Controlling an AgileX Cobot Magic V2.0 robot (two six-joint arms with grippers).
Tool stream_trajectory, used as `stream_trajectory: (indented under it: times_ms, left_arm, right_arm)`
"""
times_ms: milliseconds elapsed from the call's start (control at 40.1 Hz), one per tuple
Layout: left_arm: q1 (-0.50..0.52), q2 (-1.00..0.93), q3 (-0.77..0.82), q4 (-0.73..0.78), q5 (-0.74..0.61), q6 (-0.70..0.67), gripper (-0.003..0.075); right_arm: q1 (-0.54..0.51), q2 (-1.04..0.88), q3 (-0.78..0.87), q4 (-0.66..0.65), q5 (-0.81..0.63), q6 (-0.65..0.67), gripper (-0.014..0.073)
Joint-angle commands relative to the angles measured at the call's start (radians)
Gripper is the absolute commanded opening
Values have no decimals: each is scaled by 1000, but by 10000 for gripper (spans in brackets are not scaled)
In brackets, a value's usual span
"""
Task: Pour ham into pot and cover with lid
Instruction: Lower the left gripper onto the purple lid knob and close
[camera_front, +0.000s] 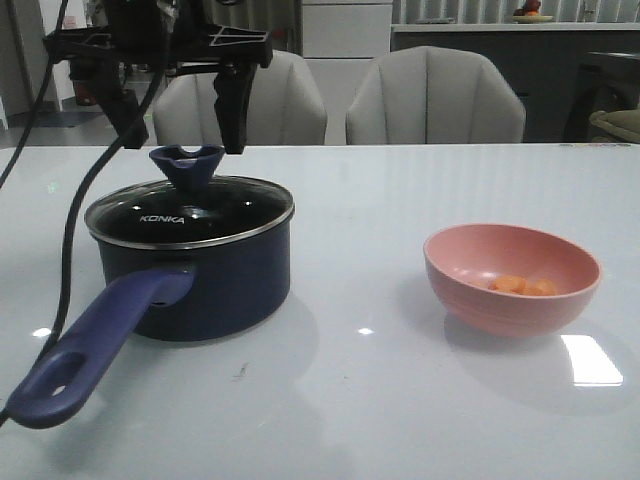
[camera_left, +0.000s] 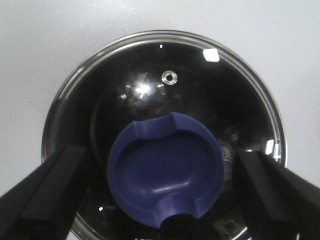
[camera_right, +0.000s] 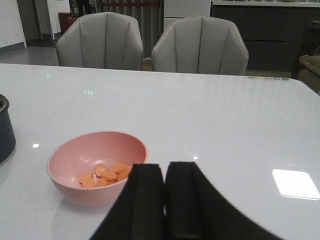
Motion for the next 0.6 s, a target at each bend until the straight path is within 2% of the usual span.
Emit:
stream_trajectory:
  times_ms: [0,574]
  left_arm:
    - [-4,-47,-36,17,-10,-34,607]
    - [-2,5,-36,8,-28,-44,606]
  right_arm:
    - [-6,-20,-4,-4,-81,-8,149]
    - [-6,-20,-4,-4,-81,-8,149]
